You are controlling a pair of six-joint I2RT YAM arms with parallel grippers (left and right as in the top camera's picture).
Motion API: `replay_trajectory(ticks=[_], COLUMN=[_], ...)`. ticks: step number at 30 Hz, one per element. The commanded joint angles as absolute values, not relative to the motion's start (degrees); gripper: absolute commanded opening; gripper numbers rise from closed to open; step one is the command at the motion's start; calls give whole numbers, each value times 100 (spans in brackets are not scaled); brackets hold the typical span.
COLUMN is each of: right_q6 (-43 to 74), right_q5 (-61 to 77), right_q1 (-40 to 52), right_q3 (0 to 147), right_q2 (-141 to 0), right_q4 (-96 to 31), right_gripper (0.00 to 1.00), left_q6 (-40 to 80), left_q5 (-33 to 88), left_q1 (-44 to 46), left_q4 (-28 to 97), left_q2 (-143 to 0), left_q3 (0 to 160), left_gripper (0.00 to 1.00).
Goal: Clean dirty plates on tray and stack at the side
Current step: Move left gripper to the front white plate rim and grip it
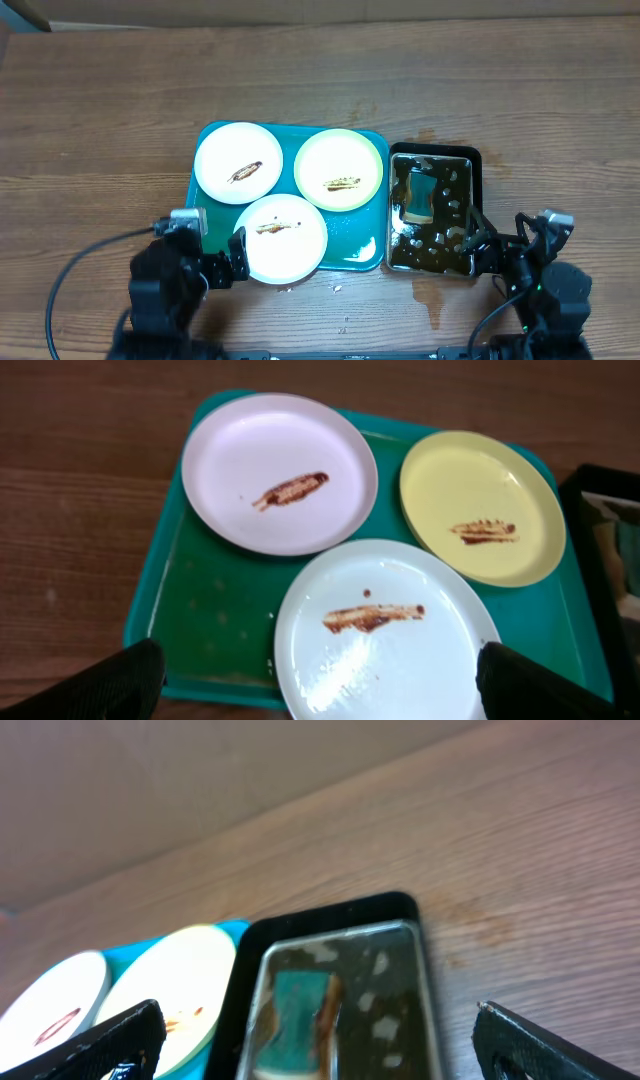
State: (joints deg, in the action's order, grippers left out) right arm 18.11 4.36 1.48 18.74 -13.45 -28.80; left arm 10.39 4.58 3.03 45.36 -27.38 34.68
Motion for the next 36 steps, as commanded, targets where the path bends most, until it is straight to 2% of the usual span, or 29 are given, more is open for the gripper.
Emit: replay_trajectory(ticks=[1,6,12,16,22,25,28,31,33,35,36], right_q6=[2023,1949,1804,1802,1802,1802,1802,1802,1804,1804,1802], right_q5=[808,801,849,1146,1295,1295,1295,1295,1295,1295,1295], right_q1=[117,117,117,117,115,115,115,115,115,115,115], right_q3=[2716,3629,4464,4519,4519,4519,4519,4519,4519,4519,4519], right_q2=[-2202,-3413,-4613,-4967,-5166,-5179,-5179,-5179,-5179,-5179,-5179], right_q4=[-3251,-4056,-4615,-4637,-4635,-4633,-4635,-4644,-4641,-4639,-4641], right_gripper=[100,100,100,100,100,100,100,100,100,100,100], left_q6=[1354,1431,1590,1590,1684,1686,1678,1678,1678,1678,1675], left_q5=[1087,906,1302,1712,1645,1649,1629,1608,1608,1601,1599], left_q1=[336,336,336,336,342,342,342,342,342,342,342], left_q4=[4984,5806,6219,6416,6748,6748,6755,6702,6600,6482,6425], left_q2=[-3774,-4945,-5961,-6567,-7478,-7881,-8232,-8569,-8753,-8925,-9002], left_q3=[4414,5085,5157,5155,5151,5148,5148,5148,5148,5148,5148], left_gripper=[100,100,100,100,100,97,88,66,60,49,48])
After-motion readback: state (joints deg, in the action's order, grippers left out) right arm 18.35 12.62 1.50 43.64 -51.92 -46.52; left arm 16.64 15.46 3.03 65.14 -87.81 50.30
